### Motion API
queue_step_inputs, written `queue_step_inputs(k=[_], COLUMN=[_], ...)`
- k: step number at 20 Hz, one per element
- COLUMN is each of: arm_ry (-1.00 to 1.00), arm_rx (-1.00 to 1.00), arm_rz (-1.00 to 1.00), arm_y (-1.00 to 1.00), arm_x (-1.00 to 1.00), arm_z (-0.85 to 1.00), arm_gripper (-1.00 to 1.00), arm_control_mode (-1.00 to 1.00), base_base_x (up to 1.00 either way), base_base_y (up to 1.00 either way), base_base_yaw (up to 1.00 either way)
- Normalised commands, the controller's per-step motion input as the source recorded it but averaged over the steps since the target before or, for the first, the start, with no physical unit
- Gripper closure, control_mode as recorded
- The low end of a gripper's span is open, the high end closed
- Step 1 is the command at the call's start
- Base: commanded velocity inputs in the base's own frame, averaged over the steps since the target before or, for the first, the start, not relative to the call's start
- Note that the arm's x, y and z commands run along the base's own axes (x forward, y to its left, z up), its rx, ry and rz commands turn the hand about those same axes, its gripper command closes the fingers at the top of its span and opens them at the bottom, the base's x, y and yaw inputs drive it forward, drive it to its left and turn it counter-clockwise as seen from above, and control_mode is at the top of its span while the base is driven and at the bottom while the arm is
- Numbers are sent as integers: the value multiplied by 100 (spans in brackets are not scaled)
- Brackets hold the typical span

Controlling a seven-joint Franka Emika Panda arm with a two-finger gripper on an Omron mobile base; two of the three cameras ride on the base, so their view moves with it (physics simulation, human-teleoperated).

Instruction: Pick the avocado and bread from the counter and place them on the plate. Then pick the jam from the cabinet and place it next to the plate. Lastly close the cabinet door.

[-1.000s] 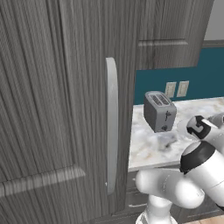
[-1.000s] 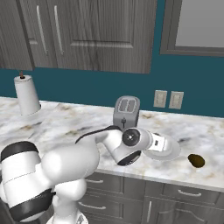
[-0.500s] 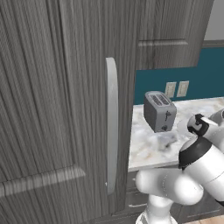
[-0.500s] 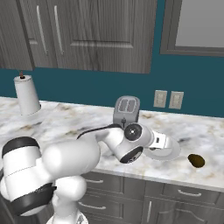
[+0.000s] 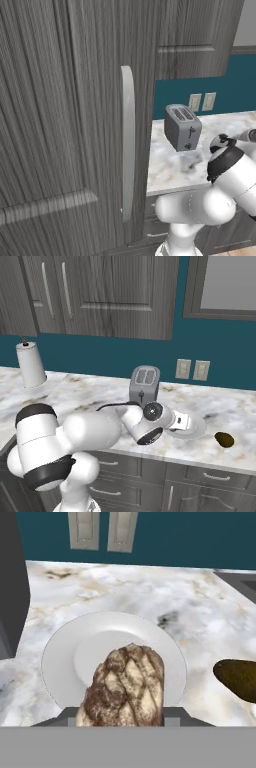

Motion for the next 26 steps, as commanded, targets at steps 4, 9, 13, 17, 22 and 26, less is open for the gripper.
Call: queue_step_inputs(k=[4, 9, 13, 17, 22, 26], arm_ry=[0, 0, 0, 0, 0, 0], arm_rx=[0, 0, 0, 0, 0, 0], arm_rz=[2, 1, 0, 0, 0, 2], arm_y=[-7, -11, -15, -20, -9, -5], arm_x=[4, 3, 2, 15, 22, 7], arm_z=[-21, -14, 0, 0, -6, -9], arm_gripper=[100, 100, 100, 100, -100, -100], arm_control_mode=[-100, -100, -100, -100, -100, -100], base_base_x=[0, 0, 0, 0, 0, 0], base_base_y=[0, 0, 0, 0, 0, 0], base_base_yaw=[0, 0, 0, 0, 0, 0])
